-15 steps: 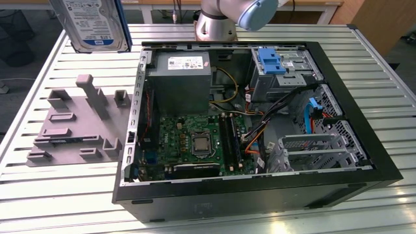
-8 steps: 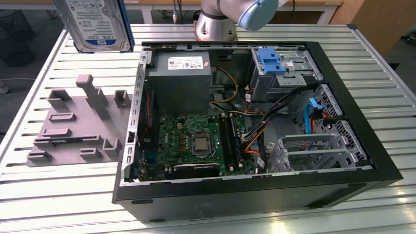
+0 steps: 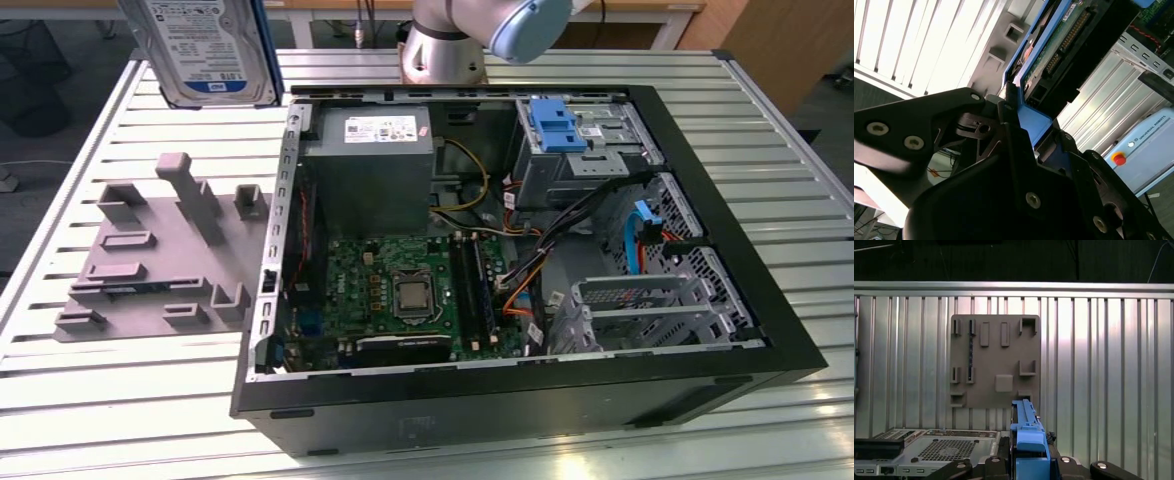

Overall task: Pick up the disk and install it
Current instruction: 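Pick up the disk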

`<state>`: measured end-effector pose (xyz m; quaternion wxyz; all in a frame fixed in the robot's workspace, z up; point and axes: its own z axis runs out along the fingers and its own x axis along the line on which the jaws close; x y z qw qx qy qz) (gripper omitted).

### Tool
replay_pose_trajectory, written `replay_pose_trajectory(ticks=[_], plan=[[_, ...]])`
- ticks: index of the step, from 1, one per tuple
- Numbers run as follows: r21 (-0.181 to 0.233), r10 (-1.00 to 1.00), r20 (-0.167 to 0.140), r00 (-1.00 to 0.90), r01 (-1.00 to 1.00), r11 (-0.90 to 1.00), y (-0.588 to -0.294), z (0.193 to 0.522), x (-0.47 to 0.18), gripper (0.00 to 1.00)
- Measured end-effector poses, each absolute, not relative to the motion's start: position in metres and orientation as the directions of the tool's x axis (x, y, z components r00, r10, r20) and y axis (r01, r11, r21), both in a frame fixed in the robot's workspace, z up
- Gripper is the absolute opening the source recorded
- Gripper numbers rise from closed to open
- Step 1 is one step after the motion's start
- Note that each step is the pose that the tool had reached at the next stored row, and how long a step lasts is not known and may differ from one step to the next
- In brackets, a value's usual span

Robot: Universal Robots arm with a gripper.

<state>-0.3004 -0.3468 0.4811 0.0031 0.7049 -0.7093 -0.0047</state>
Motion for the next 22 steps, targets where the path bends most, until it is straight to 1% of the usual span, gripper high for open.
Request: replay_pose_trajectory(ticks=[22], plan=[[0.011, -1.000, -0.002, -0.006, -1.000, 0.006, -0.347, 0.481, -0.286, 0.36]])
